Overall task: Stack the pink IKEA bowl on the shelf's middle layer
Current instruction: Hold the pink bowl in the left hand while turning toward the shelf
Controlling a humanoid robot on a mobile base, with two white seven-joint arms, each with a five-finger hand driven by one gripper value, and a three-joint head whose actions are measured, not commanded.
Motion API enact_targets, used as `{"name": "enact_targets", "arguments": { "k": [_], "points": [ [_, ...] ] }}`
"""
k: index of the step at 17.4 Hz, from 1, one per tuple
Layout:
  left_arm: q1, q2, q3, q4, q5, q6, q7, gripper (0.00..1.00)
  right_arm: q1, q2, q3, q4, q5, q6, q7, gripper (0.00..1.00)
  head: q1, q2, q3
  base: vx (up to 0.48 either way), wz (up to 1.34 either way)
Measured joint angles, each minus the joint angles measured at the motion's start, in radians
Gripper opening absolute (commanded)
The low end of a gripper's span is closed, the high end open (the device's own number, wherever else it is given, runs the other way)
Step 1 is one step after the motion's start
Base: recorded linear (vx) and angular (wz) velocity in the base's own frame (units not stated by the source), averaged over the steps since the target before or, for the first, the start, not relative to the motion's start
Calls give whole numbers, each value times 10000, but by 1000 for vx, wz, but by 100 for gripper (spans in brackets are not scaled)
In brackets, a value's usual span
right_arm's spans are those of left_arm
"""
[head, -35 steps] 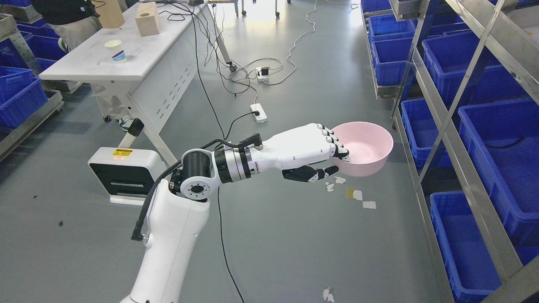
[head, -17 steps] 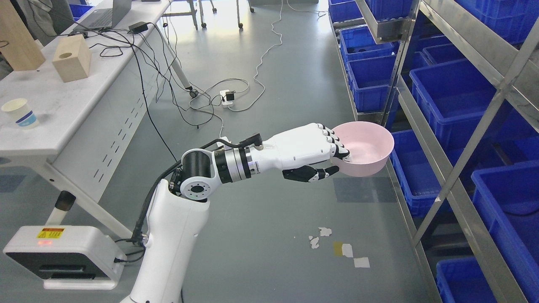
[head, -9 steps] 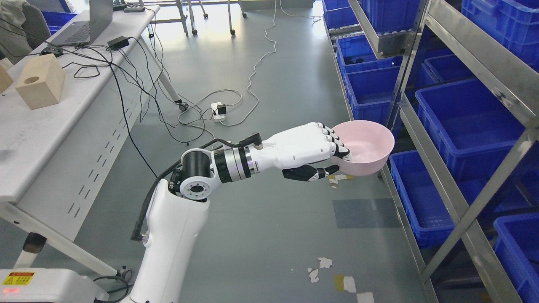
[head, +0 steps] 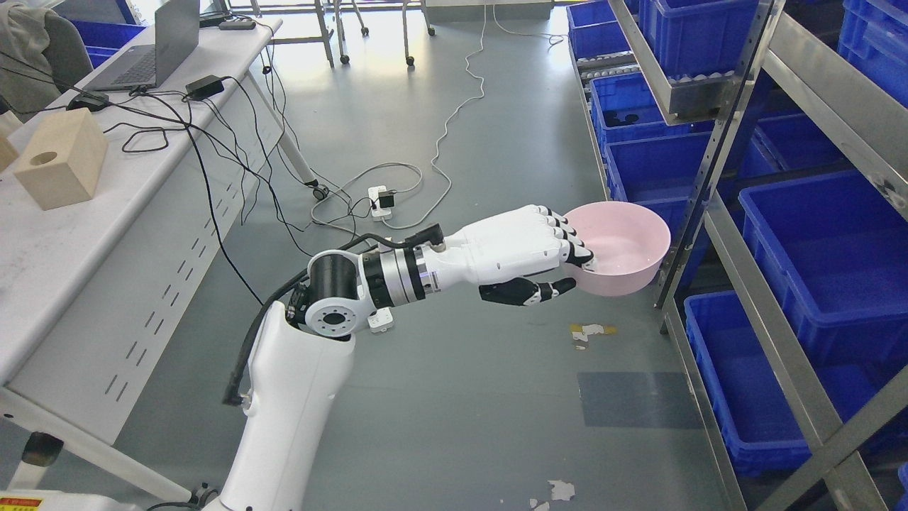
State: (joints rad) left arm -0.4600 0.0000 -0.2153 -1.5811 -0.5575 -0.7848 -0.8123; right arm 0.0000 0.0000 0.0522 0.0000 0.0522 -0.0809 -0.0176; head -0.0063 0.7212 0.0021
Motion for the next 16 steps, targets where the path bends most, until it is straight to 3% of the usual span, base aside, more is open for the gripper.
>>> {"name": "enact_targets", "arguments": {
  "k": [10,16],
  "points": [
    [-15,0,-140,-58,152,0,4,1,0,0,0,0,0,0,0,100,0,0,0,92,-29],
    [-47,0,-227,-87,311,0,3,1,1,0,0,0,0,0,0,100,0,0,0,32,-488]
  ]
}}
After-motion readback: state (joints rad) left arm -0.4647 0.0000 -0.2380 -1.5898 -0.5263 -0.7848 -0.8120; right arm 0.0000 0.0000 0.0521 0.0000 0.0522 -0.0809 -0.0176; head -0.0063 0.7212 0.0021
